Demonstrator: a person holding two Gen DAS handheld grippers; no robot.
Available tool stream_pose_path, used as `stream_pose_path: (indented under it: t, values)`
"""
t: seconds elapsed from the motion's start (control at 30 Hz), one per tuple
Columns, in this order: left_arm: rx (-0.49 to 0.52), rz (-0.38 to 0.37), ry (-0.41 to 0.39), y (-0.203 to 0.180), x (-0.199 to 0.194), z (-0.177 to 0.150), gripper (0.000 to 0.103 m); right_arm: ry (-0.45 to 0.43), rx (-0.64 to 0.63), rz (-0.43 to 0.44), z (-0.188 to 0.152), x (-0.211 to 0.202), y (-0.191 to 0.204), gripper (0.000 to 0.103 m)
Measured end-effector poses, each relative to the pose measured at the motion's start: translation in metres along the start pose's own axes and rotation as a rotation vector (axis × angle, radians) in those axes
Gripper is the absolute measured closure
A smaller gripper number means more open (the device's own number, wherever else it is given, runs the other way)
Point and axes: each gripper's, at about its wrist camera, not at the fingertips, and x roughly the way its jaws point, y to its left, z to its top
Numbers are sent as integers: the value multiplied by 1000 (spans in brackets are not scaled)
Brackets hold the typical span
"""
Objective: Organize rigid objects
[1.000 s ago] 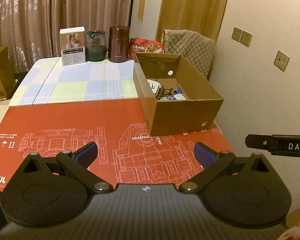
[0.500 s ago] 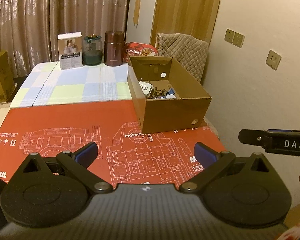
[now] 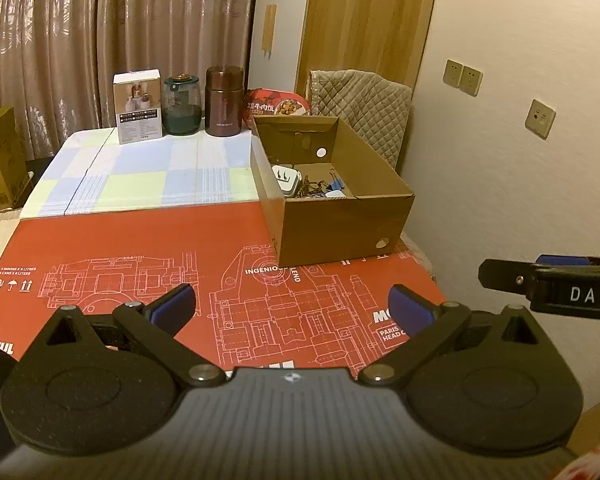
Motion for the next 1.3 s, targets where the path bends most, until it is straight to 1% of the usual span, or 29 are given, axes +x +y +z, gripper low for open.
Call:
stream_pose_path:
  t: [0.37,1.3]
  values:
    - [-15,13,-5,4,-2,0,2,3,-9,-5,-3,2,1,24]
    - [-37,5,-17,7,-1,3,2,5,-21,-15,-5,5,2,24]
